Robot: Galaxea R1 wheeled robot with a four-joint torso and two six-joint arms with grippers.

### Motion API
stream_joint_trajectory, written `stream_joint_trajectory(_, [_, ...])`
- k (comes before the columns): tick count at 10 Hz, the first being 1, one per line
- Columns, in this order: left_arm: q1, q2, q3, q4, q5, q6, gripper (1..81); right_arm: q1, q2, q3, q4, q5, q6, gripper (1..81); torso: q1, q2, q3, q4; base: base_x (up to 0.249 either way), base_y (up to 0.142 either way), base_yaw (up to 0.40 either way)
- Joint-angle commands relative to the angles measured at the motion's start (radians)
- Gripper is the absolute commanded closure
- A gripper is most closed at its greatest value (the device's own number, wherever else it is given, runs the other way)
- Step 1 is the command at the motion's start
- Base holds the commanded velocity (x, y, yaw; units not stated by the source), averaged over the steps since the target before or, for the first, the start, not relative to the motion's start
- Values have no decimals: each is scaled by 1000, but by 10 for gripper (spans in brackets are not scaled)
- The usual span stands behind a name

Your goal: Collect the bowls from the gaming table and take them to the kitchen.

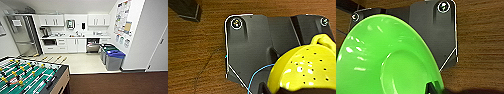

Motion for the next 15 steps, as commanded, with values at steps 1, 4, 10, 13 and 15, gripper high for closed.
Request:
stream_joint_trajectory(1, [-40,-13,-4,8,44,3,811,34,-12,-3,-8,-46,-1,811,0,0,0,0,180,0,0])
stream_joint_trajectory(4, [-40,-11,-3,9,44,3,811,34,-12,-3,-8,-46,-1,811,0,0,0,0,179,-45,0])
stream_joint_trajectory(10, [-40,-11,-3,8,44,3,811,34,-12,-3,-8,-46,-3,811,0,0,0,0,179,-63,0])
stream_joint_trajectory(13, [-40,-11,-1,8,42,3,811,33,-12,-3,-8,-46,-3,811,0,0,0,0,179,0,0])
stream_joint_trajectory(15, [-40,-11,-1,8,42,3,811,34,-12,-3,-8,-46,-3,811,0,0,0,0,179,0,0])
